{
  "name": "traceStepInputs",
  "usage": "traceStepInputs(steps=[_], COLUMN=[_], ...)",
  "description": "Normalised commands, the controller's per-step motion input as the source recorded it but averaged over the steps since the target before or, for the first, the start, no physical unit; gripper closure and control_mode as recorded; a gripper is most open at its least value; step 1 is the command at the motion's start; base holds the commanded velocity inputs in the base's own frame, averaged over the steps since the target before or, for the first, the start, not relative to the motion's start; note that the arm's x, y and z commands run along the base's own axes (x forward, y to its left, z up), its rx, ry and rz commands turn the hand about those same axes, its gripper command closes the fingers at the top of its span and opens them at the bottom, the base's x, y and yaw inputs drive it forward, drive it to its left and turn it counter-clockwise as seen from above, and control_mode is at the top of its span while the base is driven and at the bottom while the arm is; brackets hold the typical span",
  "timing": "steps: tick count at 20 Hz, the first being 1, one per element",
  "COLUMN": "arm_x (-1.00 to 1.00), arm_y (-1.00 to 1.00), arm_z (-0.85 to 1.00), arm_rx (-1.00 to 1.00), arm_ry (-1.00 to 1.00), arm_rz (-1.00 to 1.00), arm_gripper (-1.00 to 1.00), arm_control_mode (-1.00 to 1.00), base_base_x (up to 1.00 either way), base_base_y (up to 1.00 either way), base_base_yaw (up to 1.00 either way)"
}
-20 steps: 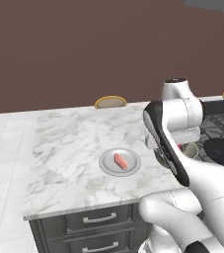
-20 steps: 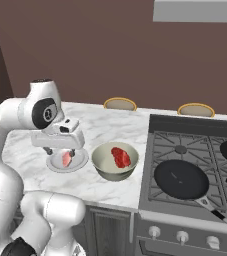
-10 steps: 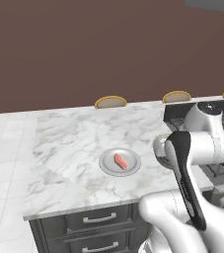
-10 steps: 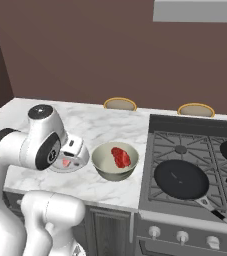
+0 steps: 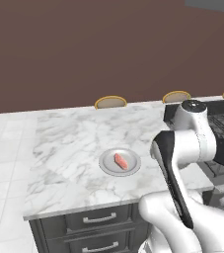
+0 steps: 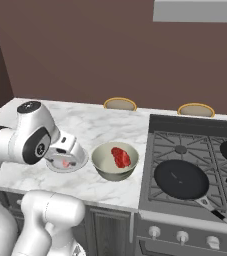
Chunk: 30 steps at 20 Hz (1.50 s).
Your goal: Place one of the steaks on the plate and the other in the bowl. Then place the bowl in the fridge.
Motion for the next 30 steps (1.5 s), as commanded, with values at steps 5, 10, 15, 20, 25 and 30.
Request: traceStepInputs(steps=[5,10,15,20,25,30], arm_x=[-0.02,0.0,-0.26,0.0,0.0,0.0], arm_y=[0.09,0.01,0.0,0.0,0.0,0.0], arm_z=[0.34,0.0,0.0,0.0,0.0,0.0], arm_rx=[-0.02,0.0,0.0,0.0,0.0,0.0], arm_ry=[0.18,0.0,0.0,0.0,0.0,0.0], arm_rz=[-0.02,0.0,0.0,0.0,0.0,0.0], arm_gripper=[-1.0,-1.0,-1.0,-1.0,-1.0,-1.0], arm_control_mode=[-1.0,-1.0,-1.0,1.0,1.0,1.0], base_base_x=[0.0,0.0,0.0,-0.68,-0.73,-0.26], base_base_y=[0.0,0.0,0.0,-0.01,-0.1,-0.48], base_base_yaw=[0.0,0.0,0.0,-0.15,-0.27,-0.63])
